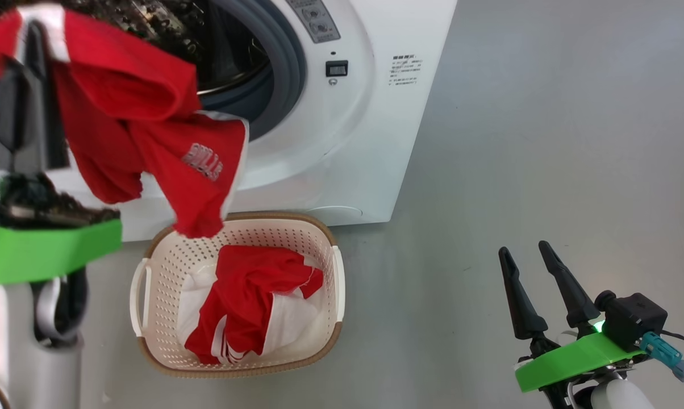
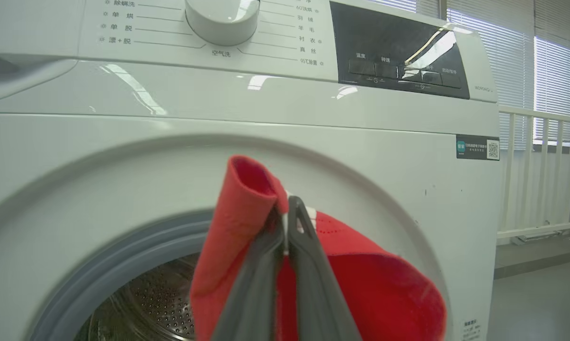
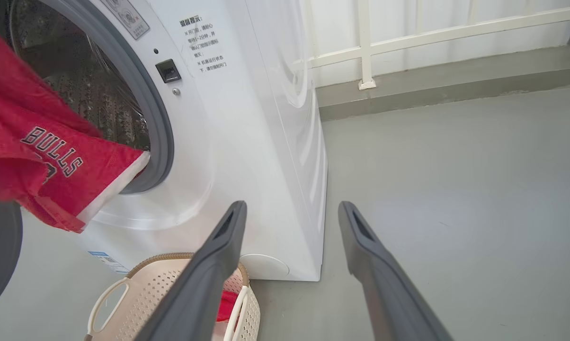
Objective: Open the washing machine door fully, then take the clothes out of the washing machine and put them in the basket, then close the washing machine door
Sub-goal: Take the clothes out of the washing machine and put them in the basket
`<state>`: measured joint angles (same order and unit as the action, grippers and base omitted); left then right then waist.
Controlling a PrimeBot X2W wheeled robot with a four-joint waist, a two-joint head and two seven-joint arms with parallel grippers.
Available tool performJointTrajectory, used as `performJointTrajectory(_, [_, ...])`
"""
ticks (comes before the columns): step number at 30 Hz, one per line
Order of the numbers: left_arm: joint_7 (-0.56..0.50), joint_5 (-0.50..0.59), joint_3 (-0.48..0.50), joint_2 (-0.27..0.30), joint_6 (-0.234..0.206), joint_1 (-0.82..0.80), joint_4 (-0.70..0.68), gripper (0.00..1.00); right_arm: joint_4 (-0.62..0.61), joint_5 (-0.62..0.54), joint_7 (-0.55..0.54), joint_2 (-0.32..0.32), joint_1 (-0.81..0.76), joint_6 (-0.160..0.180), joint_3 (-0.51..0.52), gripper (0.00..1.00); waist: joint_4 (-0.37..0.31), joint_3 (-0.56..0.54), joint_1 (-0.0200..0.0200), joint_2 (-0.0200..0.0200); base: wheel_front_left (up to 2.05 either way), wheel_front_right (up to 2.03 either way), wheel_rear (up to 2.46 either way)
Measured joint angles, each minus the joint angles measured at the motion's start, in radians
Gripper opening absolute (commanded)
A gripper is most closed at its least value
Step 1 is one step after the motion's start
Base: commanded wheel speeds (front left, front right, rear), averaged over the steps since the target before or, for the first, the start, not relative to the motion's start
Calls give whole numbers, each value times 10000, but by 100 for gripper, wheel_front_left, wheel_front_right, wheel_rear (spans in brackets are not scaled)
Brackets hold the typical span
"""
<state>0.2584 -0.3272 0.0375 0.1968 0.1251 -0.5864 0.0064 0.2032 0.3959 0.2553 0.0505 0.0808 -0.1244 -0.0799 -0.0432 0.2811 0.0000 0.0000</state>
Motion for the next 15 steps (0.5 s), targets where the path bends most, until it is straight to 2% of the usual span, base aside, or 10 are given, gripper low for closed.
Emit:
performJointTrajectory(8, [-2, -159, -125, -19, 0, 1034, 648, 0, -29, 0, 0, 0, 39, 0, -35, 100, -59, 310, 0, 0, 0, 0, 0])
performJointTrajectory(15, [-4, -209, -508, -178, 0, 1683, 1787, 0, -123, 0, 0, 0, 257, 0, -42, 100, -111, 803, 0, 0, 0, 0, 0])
